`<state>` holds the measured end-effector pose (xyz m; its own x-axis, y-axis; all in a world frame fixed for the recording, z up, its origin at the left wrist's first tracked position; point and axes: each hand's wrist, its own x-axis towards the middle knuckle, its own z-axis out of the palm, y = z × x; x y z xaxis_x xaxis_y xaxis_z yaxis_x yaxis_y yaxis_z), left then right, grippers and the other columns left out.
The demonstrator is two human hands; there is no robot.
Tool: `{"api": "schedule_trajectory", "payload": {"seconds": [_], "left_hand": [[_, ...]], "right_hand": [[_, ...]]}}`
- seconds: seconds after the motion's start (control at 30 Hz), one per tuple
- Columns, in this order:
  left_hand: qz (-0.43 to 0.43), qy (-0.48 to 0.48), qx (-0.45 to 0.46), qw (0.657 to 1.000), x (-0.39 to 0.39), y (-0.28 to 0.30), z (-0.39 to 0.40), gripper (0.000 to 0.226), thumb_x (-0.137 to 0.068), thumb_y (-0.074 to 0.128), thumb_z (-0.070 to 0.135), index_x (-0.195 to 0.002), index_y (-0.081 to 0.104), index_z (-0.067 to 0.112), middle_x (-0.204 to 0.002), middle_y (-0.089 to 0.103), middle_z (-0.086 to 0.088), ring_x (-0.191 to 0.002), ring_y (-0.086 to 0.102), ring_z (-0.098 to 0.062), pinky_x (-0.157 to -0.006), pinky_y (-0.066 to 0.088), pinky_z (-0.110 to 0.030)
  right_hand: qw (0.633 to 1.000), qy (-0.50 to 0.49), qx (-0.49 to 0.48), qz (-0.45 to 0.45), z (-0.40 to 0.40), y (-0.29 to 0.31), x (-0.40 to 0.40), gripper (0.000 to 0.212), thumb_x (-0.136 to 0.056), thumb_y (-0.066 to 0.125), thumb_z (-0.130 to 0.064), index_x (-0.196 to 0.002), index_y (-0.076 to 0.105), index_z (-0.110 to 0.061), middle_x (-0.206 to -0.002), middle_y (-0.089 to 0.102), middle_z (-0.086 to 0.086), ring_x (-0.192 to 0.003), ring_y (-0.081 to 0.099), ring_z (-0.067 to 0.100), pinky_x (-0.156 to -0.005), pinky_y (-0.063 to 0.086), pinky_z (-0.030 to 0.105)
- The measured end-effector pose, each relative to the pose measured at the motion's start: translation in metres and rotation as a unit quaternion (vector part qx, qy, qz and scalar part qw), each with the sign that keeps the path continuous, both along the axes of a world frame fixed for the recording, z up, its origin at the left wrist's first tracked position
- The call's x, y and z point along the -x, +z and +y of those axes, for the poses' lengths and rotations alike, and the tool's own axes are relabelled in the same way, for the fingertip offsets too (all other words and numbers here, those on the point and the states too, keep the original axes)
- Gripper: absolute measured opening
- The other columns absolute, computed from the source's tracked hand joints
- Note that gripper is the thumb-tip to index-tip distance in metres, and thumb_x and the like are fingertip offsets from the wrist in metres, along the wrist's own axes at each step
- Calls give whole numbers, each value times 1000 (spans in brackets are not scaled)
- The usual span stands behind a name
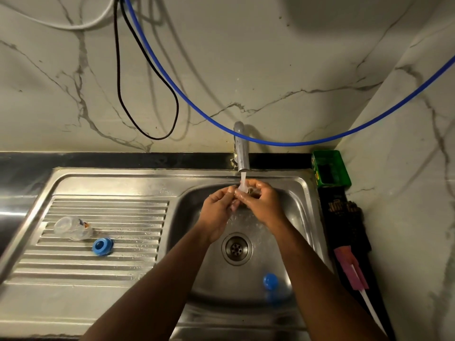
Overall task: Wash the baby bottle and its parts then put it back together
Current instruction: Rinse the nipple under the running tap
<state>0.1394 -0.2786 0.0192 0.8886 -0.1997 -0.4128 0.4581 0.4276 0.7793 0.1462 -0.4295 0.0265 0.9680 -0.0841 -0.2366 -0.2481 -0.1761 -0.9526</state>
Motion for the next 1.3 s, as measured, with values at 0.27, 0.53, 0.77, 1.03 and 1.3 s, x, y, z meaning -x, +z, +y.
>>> {"api": "schedule_trajectory", "payload": {"seconds": [0.27,0.53,0.77,1.03,1.3], "left_hand": [[2,11,30,999,-2,5,-6,26,-106,54,5,-126,67,-5,-114,73,-20,-95,73,-18,-86,61,-26],[-66,52,-89,992,-7,-5,-14,23,-103,61,4,-124,69,0,-111,76,-21,-98,74,-28,-87,63,-36],[-59,21,-182,981,-10,-20,-13,21,-105,54,2,-107,74,-3,-90,74,-23,-80,67,-24,-79,58,-37],[-97,44,-132,985,-1,-2,-14,22,-104,59,4,-121,73,0,-108,77,-20,-101,75,-26,-93,61,-37],[-101,38,-219,970,-1,0,-11,21,-106,59,17,-107,78,7,-96,78,-16,-88,74,-25,-87,62,-46]], "right_hand": [[996,-14,72,-48,1,-1,0,19,-98,69,-31,-113,75,-21,-99,73,-6,-90,71,9,-80,61,31],[997,33,64,-28,-3,0,-12,28,-102,63,-27,-129,64,-21,-112,71,-1,-93,70,7,-72,58,19],[994,82,65,1,3,3,-13,24,-100,67,-33,-119,67,-20,-98,72,-5,-87,72,9,-64,56,15],[986,-15,161,-49,14,0,-11,22,-106,55,-28,-112,73,-16,-89,72,-5,-74,64,-1,-61,45,9],[983,-9,166,-74,14,4,-5,24,-102,63,-38,-93,76,-20,-72,70,-10,-66,66,-1,-56,45,7]]}}
